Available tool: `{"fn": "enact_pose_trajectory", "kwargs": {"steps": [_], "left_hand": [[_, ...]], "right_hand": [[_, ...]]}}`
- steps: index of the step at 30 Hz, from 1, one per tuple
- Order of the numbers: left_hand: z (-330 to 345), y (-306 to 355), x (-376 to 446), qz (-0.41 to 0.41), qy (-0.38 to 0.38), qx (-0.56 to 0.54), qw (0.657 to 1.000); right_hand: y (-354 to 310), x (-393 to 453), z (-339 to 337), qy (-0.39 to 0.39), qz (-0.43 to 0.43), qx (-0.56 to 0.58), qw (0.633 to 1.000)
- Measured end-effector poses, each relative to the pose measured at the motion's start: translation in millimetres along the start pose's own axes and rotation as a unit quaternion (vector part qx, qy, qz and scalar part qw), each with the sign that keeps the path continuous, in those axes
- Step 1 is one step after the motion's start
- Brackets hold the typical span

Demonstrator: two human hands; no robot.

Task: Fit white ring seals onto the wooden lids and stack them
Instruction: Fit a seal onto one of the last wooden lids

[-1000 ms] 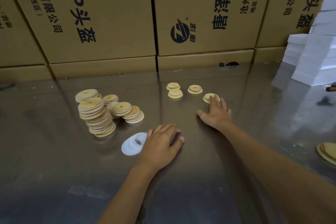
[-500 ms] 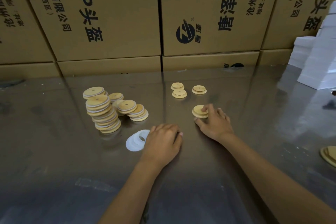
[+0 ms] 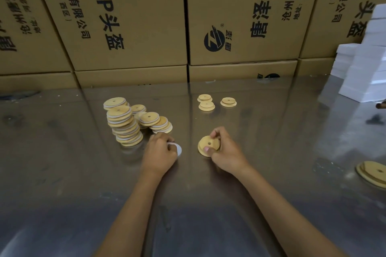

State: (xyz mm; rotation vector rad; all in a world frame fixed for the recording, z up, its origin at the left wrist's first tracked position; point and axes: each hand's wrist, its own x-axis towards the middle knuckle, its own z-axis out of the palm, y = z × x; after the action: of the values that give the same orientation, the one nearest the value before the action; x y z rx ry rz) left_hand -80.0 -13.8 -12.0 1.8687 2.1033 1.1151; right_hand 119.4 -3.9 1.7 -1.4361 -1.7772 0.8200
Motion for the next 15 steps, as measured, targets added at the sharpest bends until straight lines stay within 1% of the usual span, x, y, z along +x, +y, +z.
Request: {"fn": "enact_pose_trajectory", "kwargs": {"steps": [3,7,10,11,13,15], "left_hand": [[-3.4,-0.3,-3.2,0.012,0.006,-0.001,1.0],[-6.9,0.5,-5.9,0.086,0.043,0.012,0.995],[-8.6,3.5,-8.9,0.116,0.087,-0.024,0.989],[-8.9,5.3,-10.8,0.106,0.093,-0.056,0.988],[-9.7,10.4,-13.4,0.062,0.086,-0.14,0.984],[-11.1,17.5,-14.8,0.009,0.07,-0.236,0.969]], "right_hand": [[-13.6,-0.5,11.5,-0.013,-0.027,0.074,0.997],[-16.8,3.5,21.5,-0.038,0.033,0.162,0.986],[-10.8,7.6,17.9,-0.052,0.063,0.2,0.976],[-9.3,7.8,16.4,-0.042,0.071,0.229,0.97],[-9.0,6.5,14.2,-0.013,0.089,0.302,0.949],[-9.9,4.3,13.3,-0.005,0.098,0.353,0.93]]}}
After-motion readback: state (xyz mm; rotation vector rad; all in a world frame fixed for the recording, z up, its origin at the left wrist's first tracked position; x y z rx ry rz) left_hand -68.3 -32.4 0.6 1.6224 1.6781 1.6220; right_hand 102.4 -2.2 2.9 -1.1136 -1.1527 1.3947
